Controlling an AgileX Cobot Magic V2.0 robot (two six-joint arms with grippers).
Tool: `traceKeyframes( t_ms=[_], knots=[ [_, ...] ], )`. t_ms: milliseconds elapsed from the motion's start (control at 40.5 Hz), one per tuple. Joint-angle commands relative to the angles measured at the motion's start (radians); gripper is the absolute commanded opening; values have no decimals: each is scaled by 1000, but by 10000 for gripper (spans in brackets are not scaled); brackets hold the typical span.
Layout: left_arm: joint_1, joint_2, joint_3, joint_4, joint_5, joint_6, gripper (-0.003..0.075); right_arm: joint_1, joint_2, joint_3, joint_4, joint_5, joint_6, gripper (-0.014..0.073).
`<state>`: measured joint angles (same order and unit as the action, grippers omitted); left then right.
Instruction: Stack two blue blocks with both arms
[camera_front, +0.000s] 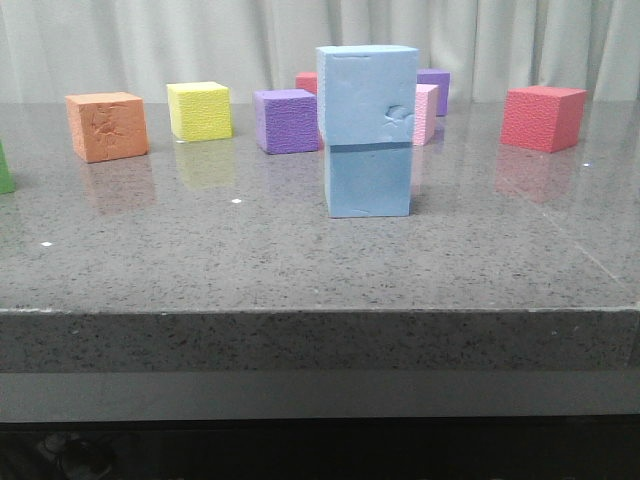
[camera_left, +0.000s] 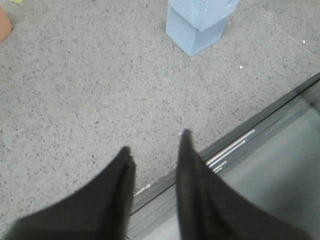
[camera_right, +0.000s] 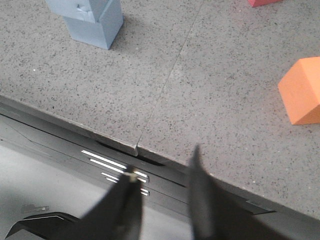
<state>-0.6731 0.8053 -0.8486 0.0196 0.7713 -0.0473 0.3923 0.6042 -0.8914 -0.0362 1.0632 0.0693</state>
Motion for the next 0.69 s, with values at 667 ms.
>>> traceKeyframes(
  t_ms=[667],
  knots=[
    [95, -66, 76, 14, -156, -9, -18, -4, 2, -24, -9, -31, 3, -69]
  ],
)
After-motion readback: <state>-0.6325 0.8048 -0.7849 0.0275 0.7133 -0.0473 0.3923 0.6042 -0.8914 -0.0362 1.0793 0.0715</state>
